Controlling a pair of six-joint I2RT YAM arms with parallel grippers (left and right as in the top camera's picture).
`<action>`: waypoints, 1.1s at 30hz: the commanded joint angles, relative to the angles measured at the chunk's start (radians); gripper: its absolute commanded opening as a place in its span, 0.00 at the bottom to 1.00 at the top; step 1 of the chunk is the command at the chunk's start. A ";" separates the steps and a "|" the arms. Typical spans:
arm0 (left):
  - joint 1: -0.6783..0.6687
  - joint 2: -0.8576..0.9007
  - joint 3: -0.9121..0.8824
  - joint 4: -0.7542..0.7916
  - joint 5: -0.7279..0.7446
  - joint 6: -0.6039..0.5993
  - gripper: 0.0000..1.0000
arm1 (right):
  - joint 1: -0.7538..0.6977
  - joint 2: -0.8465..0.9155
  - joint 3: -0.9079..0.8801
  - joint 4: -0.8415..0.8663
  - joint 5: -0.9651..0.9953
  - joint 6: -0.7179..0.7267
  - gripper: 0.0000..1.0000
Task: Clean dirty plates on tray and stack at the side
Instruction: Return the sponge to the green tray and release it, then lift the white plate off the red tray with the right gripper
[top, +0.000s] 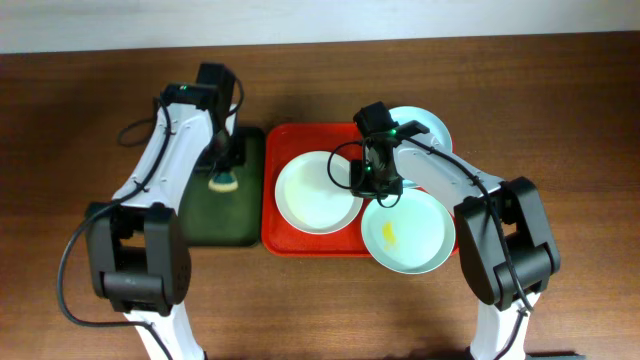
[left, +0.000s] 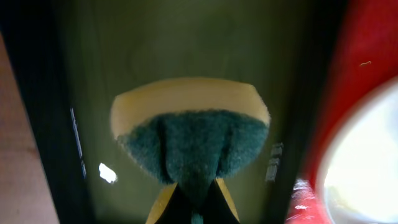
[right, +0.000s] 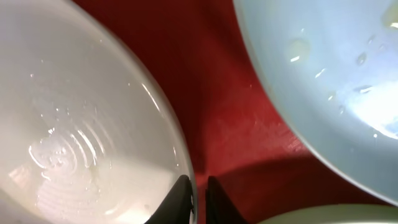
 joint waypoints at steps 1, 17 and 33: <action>0.041 -0.003 -0.154 0.127 -0.025 -0.012 0.00 | 0.007 0.017 -0.004 -0.002 0.005 0.004 0.11; 0.089 -0.262 0.054 0.034 0.032 -0.074 0.96 | 0.007 0.017 -0.004 -0.002 0.006 0.004 0.19; 0.089 -0.517 0.054 0.036 0.032 -0.072 0.99 | 0.006 0.016 -0.023 0.043 -0.004 0.004 0.04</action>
